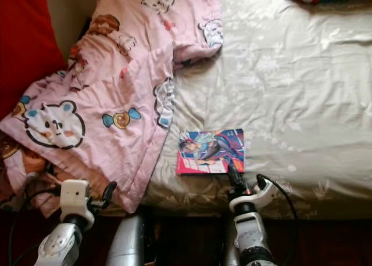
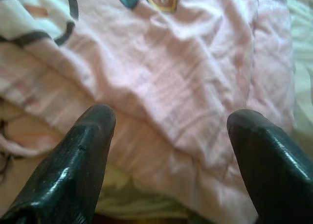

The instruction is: Clean up the room

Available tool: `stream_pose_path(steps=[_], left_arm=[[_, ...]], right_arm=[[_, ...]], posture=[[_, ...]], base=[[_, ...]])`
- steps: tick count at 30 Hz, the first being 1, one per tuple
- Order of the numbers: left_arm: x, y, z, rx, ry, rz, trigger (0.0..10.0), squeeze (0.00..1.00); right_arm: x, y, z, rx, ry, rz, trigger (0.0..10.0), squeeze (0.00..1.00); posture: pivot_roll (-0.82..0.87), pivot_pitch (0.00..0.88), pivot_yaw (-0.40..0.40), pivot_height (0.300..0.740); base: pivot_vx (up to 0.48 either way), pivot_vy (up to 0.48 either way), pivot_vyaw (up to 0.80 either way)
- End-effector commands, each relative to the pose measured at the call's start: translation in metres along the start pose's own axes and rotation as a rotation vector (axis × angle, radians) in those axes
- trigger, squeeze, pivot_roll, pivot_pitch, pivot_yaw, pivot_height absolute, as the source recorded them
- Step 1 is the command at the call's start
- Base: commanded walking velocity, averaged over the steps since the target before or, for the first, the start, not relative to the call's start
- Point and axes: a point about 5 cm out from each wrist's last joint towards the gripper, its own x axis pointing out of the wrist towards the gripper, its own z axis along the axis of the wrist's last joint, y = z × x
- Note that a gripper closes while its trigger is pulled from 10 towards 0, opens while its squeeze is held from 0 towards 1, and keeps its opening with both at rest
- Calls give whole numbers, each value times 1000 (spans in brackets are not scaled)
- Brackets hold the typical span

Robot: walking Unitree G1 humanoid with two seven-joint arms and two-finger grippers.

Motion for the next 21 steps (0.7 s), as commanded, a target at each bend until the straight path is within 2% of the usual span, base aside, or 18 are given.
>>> stream_pose_path(steps=[1,2,4,5,6,7,10,12,14,16,21], left_arm=[[-2,2,-9,10,28,18,10000,0],[-1,1,-10,9,28,17,10000,0],[3,-1,-11,-2,25,19,10000,0],[5,-2,-11,-10,23,22,10000,0],[6,-2,-12,-16,20,25,10000,0],[7,-2,-13,-29,19,33,10000,0],[10,-3,-15,-58,20,53,10000,0],[12,-3,-17,-67,18,60,10000,0],[11,-2,-24,-102,42,83,10000,0],[9,-2,-33,-130,73,100,10000,0],[7,-3,-41,-148,102,105,10000,0]], right_arm=[[0,0,13,-49,-77,-27,0,0],[1,0,15,-67,-83,-33,0,0],[5,7,21,-179,-94,-34,0,0],[8,13,25,-245,-101,-22,784,0],[9,17,26,-286,-95,-9,8706,0],[10,21,27,-343,-86,14,10000,0],[12,35,29,-541,-46,86,10000,0],[12,39,30,-602,-38,98,10000,0],[12,45,35,-720,-45,114,10000,0],[12,45,38,-759,-49,101,10000,0],[11,40,35,-768,-30,64,10000,0]], posture=[[13,93,66,595],[9,88,64,595],[-10,62,55,595],[-13,57,54,595],[-23,38,46,595],[-27,32,42,595],[-30,22,34,595],[-33,16,31,595],[-47,7,26,600],[-53,5,25,620],[-59,0,22,645]], base=[[0,0,0],[0,0,0],[0,0,0],[0,0,0],[0,0,0],[0,0,0],[0,0,0],[0,0,0],[0,0,0],[0,0,0],[0,0,0]])
